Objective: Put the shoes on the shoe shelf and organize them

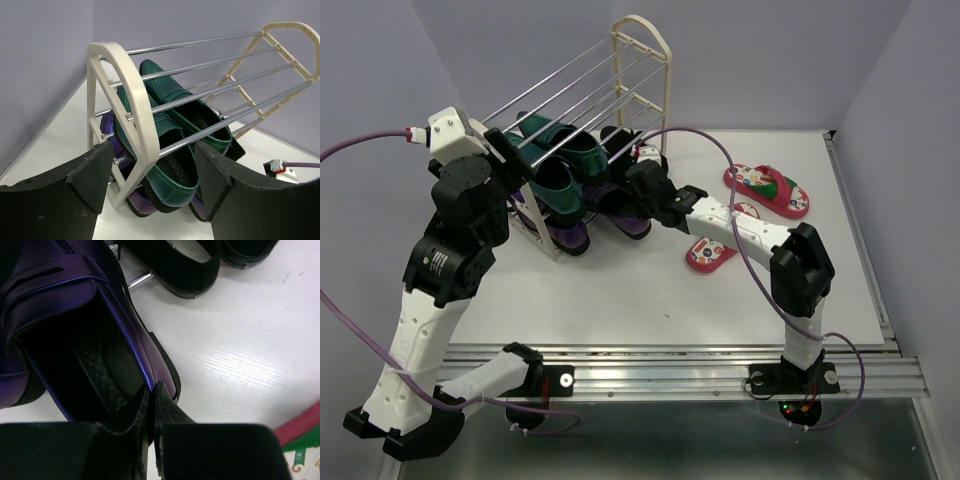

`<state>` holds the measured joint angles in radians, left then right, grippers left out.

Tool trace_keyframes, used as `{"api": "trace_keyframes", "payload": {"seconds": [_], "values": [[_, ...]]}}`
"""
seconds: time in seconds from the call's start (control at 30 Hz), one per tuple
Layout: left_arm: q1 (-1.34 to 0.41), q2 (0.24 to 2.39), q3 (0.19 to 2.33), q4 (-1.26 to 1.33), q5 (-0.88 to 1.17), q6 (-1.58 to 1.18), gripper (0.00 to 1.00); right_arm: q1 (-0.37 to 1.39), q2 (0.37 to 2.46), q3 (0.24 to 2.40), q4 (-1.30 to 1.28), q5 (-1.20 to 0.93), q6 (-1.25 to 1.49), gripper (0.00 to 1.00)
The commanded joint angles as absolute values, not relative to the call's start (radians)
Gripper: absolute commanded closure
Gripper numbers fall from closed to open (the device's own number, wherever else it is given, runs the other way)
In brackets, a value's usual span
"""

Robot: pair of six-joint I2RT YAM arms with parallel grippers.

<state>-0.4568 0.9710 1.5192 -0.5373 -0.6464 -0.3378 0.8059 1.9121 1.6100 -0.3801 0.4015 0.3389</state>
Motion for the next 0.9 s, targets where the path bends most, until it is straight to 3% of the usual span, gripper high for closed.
{"api": "trace_keyframes", "payload": {"seconds": [0.0, 0.87], "values": [[-0.459, 0.946, 1.557, -0.532, -0.672, -0.331, 0.24, 0.802, 1.922, 1.726, -0.198, 0.388, 0.341, 0.99], [-0.459, 0.922, 1.542, -0.551, -0.667, -0.357, 0.24, 0.802, 2.034, 1.785, -0.011, 0.334, 0.472, 0.99]]}}
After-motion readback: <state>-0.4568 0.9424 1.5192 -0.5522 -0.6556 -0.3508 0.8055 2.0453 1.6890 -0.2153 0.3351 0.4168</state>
